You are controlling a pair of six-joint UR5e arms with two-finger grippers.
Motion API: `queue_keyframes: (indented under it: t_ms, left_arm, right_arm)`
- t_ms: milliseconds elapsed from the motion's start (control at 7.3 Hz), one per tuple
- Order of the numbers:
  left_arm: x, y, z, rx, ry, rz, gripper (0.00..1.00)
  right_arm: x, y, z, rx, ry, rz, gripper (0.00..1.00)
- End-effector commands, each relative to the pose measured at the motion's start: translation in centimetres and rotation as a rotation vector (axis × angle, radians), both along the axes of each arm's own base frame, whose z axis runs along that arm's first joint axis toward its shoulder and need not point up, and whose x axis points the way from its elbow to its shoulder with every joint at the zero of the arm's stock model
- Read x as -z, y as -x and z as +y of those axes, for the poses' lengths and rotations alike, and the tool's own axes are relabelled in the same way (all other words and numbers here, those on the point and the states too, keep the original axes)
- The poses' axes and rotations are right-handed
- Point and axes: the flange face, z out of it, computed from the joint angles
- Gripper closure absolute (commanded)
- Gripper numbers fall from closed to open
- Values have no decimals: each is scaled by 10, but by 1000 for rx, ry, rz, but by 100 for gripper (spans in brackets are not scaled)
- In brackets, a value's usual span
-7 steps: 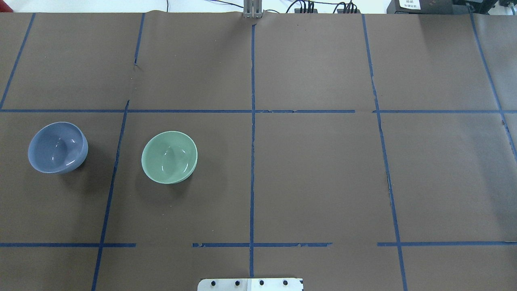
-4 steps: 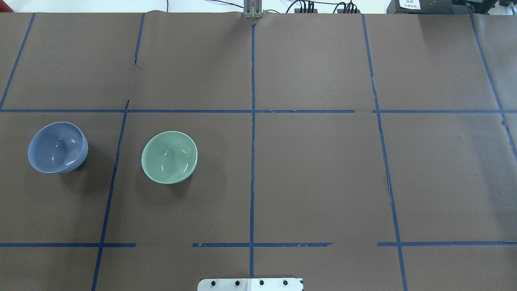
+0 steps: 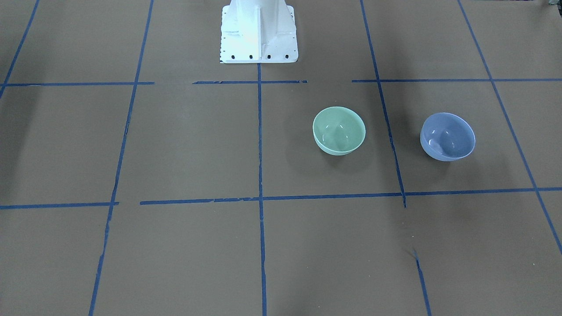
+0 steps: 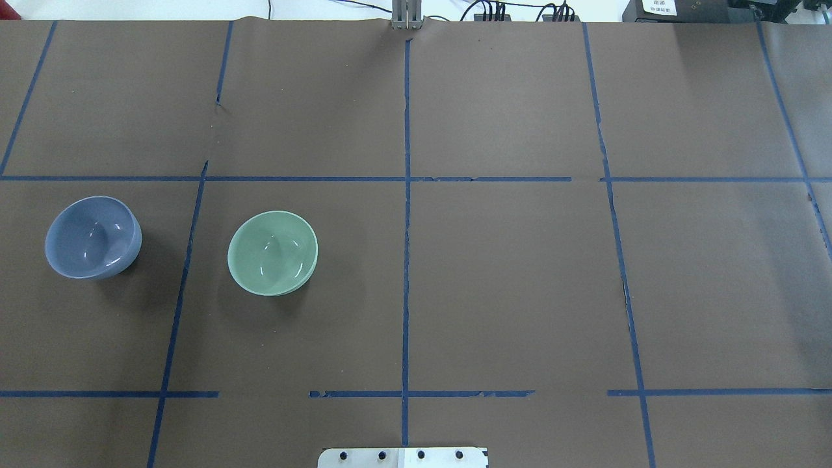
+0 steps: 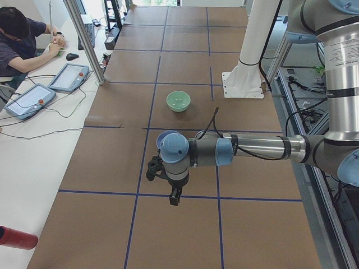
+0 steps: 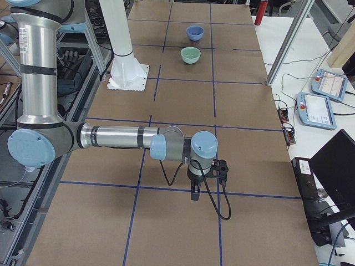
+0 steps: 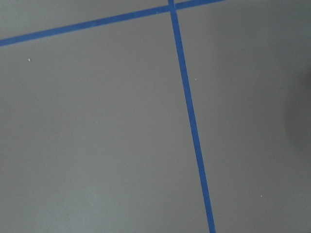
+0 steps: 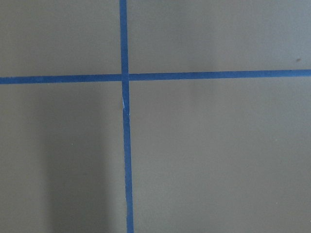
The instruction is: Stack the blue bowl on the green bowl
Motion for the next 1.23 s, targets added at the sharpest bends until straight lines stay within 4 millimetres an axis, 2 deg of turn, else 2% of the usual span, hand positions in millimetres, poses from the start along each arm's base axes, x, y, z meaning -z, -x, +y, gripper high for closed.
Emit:
queue_keyframes:
  t_ms: [0,274,411,822,1096]
  left_arm:
    - [11,-11,-9,40,6,14,0]
    - [25,-68,-23,113,46,21,0]
    - [35,-104,-27,152,61,44,0]
    - [61,-207,-21,233,103,89,0]
    - [65,-254,-17,245,140,97,0]
  right_arm:
    - [0,0,0,-1,1,0,0]
    - [0,0,0,1,0,0,0]
    - [0,0,0,0,1,0,0]
    - [0,0,0,1,0,0,0]
    - [0,0,0,0,1,0,0]
